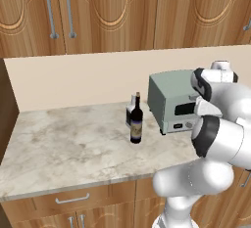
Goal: Move the drinks to the dining counter.
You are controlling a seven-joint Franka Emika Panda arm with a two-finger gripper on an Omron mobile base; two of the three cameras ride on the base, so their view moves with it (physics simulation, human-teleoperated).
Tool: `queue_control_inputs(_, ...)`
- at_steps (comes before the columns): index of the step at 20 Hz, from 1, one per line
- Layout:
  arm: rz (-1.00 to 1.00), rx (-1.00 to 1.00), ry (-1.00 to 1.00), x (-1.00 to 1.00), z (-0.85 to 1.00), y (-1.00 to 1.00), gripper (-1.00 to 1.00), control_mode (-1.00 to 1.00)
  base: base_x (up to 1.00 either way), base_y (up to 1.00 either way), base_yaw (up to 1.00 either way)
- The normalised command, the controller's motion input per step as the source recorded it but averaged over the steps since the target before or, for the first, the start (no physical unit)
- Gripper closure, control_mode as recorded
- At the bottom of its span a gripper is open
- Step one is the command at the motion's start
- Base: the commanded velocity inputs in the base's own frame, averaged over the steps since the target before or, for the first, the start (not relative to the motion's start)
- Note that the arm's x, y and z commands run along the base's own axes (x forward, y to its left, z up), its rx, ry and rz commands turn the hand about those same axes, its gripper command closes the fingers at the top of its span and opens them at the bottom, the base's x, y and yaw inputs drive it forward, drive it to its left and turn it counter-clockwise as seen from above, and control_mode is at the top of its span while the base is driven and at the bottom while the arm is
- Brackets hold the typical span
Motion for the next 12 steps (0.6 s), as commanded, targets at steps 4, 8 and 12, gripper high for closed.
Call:
queue_control_inputs(4, 0.0, 0.0, 0.0, -0.16, 0.02, 0.01, -1.0, -1.0, 0.0, 0.0, 0.0)
queue_control_inputs(8, 0.0, 0.0, -0.01, -0.05, 0.0, 0.08, -1.0, -1.0, 0.0, 0.0, 0.0)
queue_control_inputs(12, 0.0, 0.0, -0.04, 0.02, 0.0, 0.12, -1.0, -1.0, 0.0, 0.0, 0.0)
